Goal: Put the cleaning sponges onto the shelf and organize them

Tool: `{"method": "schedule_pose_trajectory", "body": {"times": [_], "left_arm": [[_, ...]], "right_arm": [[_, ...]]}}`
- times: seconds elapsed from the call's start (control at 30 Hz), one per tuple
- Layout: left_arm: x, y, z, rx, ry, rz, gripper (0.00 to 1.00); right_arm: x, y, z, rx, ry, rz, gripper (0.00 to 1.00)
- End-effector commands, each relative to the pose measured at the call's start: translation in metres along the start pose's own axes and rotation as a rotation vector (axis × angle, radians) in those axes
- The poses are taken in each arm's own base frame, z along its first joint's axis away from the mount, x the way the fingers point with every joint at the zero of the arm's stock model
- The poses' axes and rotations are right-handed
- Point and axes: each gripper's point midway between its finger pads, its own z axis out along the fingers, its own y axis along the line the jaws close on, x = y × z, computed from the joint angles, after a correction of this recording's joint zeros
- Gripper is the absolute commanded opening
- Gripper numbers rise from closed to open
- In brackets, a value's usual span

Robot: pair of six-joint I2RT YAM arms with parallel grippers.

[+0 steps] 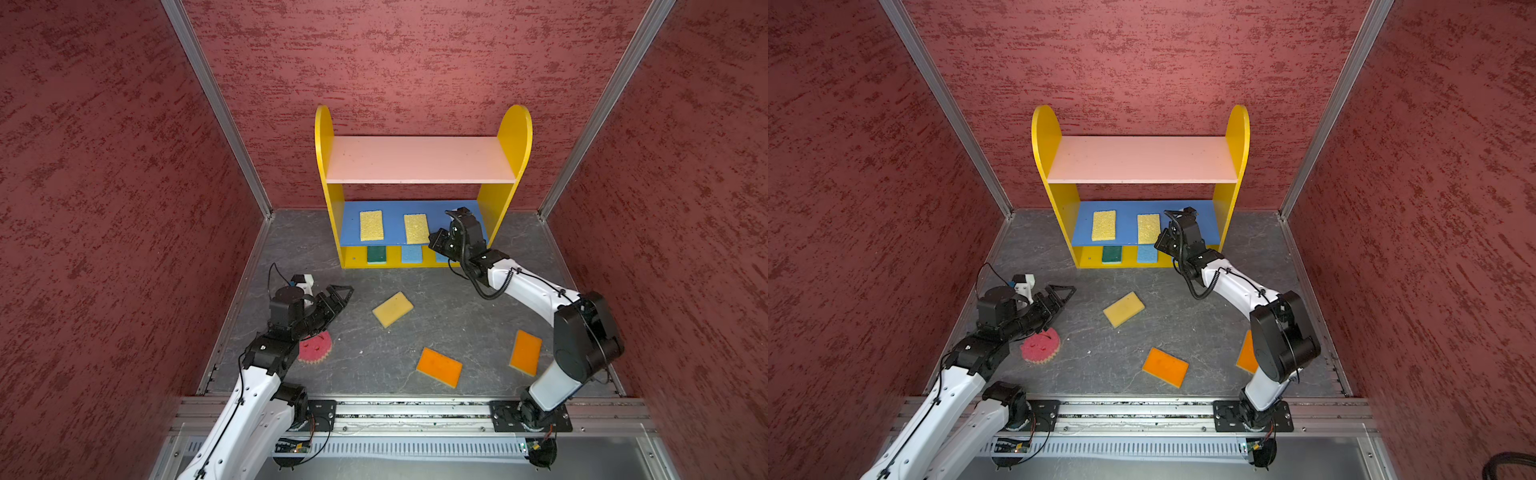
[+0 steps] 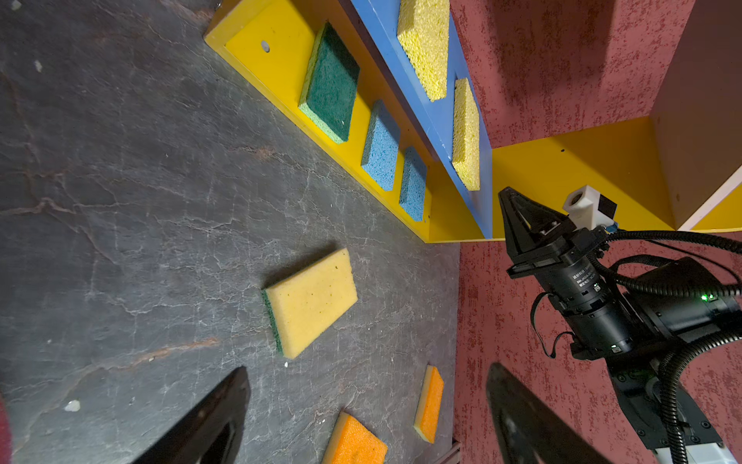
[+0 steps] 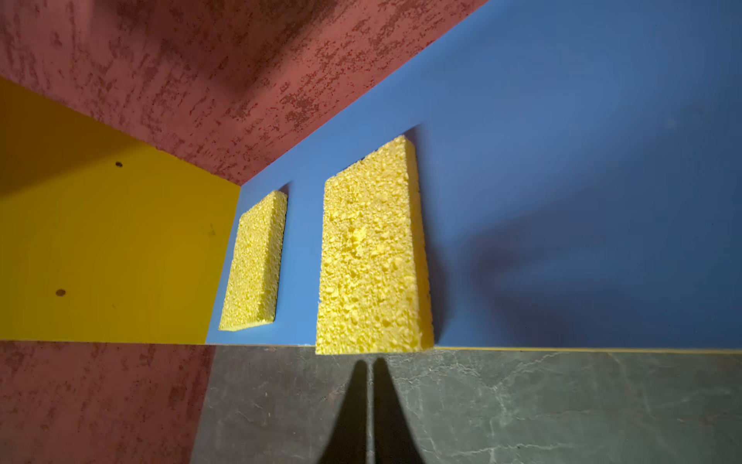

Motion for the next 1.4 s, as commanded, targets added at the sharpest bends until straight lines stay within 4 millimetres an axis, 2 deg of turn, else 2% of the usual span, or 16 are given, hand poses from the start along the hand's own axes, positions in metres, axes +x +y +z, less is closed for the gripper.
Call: {"method": "schedule_pose_trajectory", "body": {"times": [0.0,0.17,0.4,0.7,0.97,1.37], "left_arm": [[-0.004,-0.002,0.002,0.018,-0.012,-0.002,0.92],[-0.002,0.001,0.004,0.010,-0.001,-0.005,0.92],[0.000,0.003,0.003,0.004,-0.003,-0.009,0.92],[-0.002,0.003,0.005,0.004,-0.003,-0.007,0.92],[0.000,0.005,0.005,0.002,-0.002,-0.008,0.92],[-0.002,0.005,0.008,0.001,0.001,-0.008,0.92]], "right_arm": [[0.005,0.002,0.000,-0.011,0.015,-0.009,0.00],[0.014,0.007,0.014,-0.043,0.077,0.000,0.00],[0.027,-0.001,0.029,-0.035,0.118,0.027,0.00],[0.018,0.003,0.036,-0.035,0.098,0.021,0.00],[0.020,0.002,0.048,-0.038,0.117,0.029,0.00],[0.014,0.005,0.051,-0.040,0.108,0.028,0.00]]}}
